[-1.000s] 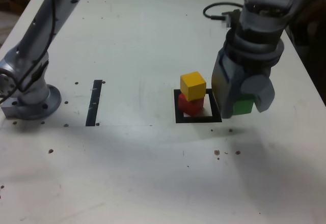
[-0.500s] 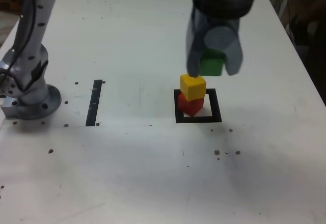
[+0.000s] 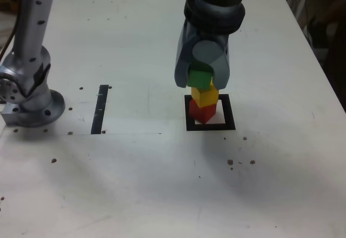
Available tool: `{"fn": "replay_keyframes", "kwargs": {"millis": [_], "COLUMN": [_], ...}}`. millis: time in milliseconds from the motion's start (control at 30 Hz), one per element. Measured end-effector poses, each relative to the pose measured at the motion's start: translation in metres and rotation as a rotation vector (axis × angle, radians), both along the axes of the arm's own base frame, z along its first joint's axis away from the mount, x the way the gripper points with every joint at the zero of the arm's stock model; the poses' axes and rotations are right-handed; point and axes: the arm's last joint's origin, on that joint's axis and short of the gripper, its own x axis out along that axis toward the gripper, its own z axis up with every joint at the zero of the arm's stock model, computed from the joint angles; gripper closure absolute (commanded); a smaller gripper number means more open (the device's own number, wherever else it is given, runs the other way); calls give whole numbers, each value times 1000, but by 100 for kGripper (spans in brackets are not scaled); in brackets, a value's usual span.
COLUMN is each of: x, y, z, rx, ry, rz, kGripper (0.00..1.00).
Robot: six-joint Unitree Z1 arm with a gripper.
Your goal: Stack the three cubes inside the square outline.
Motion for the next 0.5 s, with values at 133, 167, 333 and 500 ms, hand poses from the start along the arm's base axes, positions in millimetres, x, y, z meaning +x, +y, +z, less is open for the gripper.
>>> {"fn": "replay_keyframes", "kwargs": {"millis": [133,167,333,500], "x": [0,1,1,2], "y": [4,6,9,9], "z": [0,0,-5,-6], "rx": [-8,-10,-23,-31], "ry": [-14,-21,-29,-41], "rz": [-27,-30,-37,-40], "kGripper": [86,86,86,85]}}
